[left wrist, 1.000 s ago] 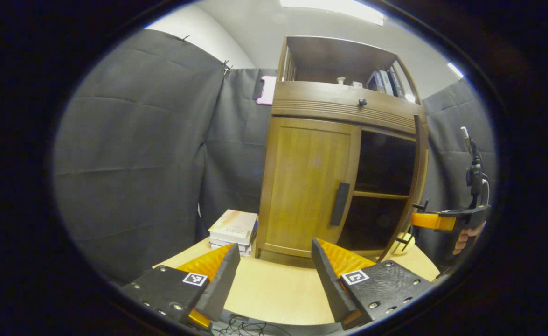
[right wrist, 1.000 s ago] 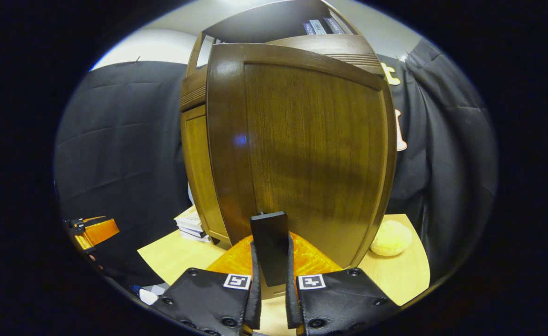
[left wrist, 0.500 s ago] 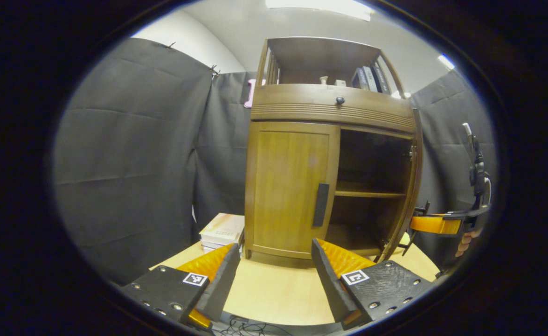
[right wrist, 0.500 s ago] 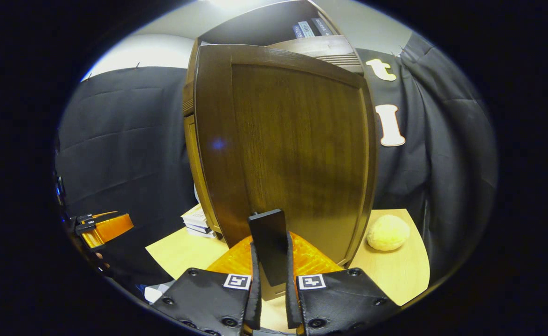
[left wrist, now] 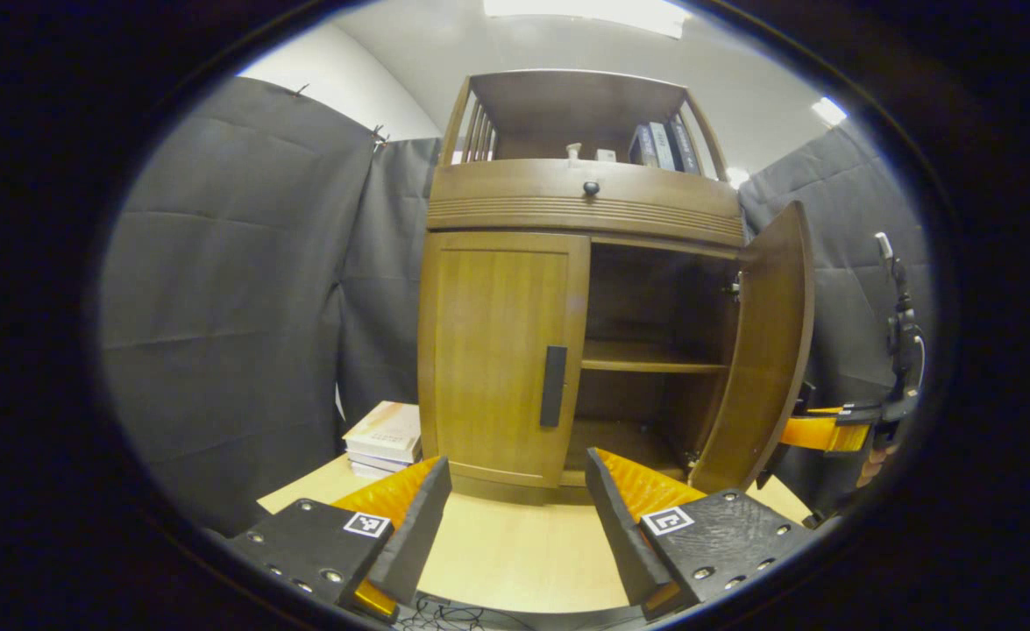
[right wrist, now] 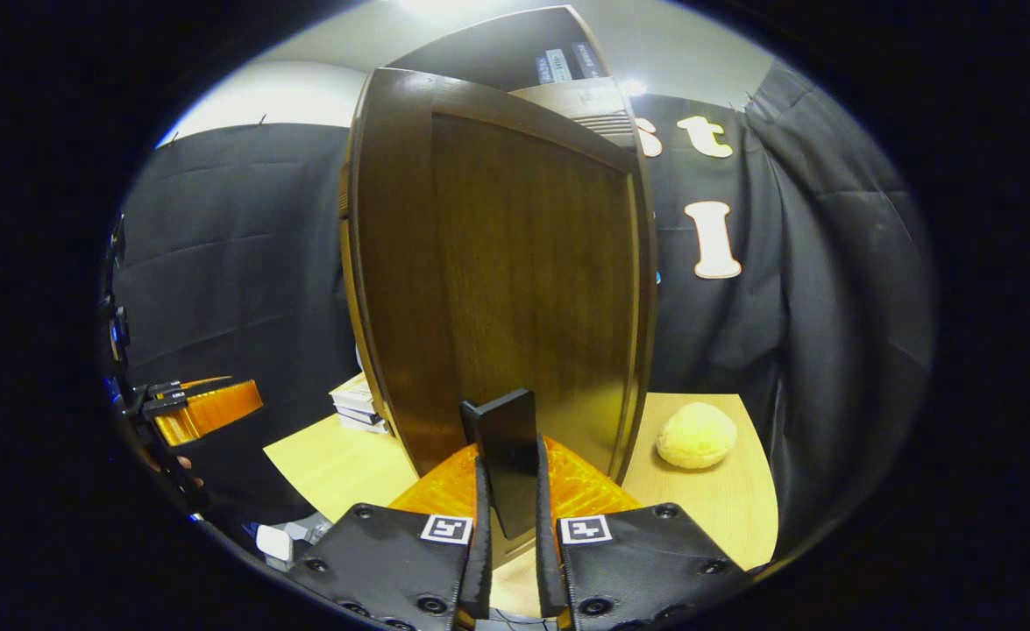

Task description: Open the right door of the double-door shoe cabinet with the right hand, and open the left door with the left hand.

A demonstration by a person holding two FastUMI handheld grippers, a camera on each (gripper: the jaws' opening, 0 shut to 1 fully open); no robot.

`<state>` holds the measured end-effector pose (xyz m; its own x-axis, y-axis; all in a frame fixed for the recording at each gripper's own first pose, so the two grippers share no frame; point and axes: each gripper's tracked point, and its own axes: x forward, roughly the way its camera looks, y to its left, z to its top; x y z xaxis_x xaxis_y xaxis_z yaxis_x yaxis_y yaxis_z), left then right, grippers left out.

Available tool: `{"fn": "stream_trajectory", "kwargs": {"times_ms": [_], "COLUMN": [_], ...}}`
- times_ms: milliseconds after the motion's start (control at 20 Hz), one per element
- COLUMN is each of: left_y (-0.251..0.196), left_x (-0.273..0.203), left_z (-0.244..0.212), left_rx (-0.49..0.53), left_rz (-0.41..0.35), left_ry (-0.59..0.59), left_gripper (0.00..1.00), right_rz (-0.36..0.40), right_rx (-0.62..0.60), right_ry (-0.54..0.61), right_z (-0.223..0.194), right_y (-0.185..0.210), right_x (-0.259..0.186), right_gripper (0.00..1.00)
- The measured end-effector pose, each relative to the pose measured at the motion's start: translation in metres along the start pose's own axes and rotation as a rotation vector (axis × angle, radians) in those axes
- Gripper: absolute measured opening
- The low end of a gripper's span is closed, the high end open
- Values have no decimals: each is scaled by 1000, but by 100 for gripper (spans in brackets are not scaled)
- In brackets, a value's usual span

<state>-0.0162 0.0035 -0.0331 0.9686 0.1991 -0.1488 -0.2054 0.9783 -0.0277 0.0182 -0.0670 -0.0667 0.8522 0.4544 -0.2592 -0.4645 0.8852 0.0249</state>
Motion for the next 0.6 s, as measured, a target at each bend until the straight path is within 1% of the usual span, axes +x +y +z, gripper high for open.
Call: {"fn": "stream_trajectory", "kwargs": {"times_ms": [150, 200, 350, 500, 550, 600], "left_y": [1, 1, 0, 1, -1, -1], "left_x": [-1, -2, -2, -3, -3, -4], "left_z": [0, 0, -1, -1, -1, -1], "left_rx": [20, 23, 21, 14, 9, 5], "left_rz": [0, 2, 15, 33, 36, 38], "left_ry": [3, 3, 2, 1, 2, 4], "left_gripper": [90, 90, 90, 90, 90, 90], "right_rz": [-5, -7, -12, -31, -42, -56], "right_rx": [-21, -22, -9, 12, 21, 29], "right_ry": [-2, -2, -6, -11, -12, -14], "right_z": [-2, -5, -4, -4, -4, -3], "right_y": [-18, -24, -45, -71, -80, -91], "right_x": [-11, -15, -24, -31, -33, -35], "right_gripper": [21, 22, 21, 22, 20, 22]}}
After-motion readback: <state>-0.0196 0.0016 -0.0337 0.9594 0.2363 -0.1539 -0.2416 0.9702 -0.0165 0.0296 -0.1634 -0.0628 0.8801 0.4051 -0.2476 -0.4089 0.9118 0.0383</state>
